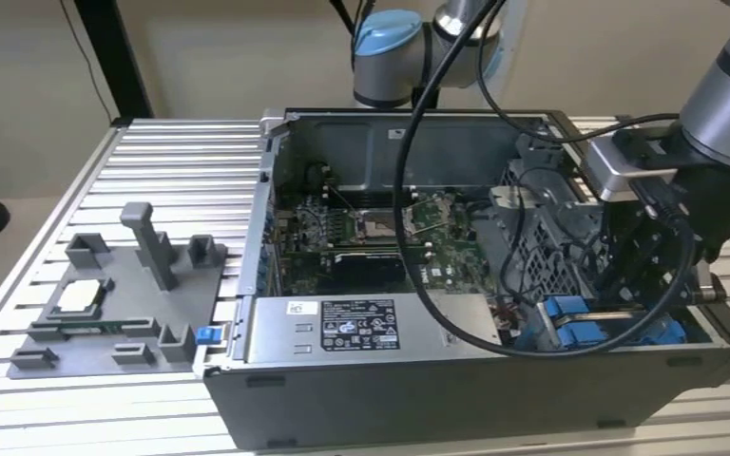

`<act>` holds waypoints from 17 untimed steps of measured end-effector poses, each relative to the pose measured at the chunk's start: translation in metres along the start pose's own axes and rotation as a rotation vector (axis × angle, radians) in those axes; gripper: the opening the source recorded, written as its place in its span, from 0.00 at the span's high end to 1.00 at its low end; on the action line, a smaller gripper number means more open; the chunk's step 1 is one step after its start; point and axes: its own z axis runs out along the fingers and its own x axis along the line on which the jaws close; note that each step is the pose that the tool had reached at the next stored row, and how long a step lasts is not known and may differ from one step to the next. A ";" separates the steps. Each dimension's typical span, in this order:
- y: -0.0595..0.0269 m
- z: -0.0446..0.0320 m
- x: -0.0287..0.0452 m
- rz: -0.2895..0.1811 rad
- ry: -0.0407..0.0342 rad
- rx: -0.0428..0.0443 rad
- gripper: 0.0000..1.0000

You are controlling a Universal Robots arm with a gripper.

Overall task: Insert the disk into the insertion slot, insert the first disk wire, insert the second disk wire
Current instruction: 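Insert the second disk wire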

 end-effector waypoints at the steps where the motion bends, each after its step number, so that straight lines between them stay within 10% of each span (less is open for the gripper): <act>1: 0.0000 -0.0040 0.0000 0.000 0.0001 -0.0001 0.00; 11: -0.0010 -0.0496 -0.0030 0.000 0.0019 0.0000 0.00; 17: -0.0010 -0.0528 -0.0032 0.000 0.0018 0.0000 0.00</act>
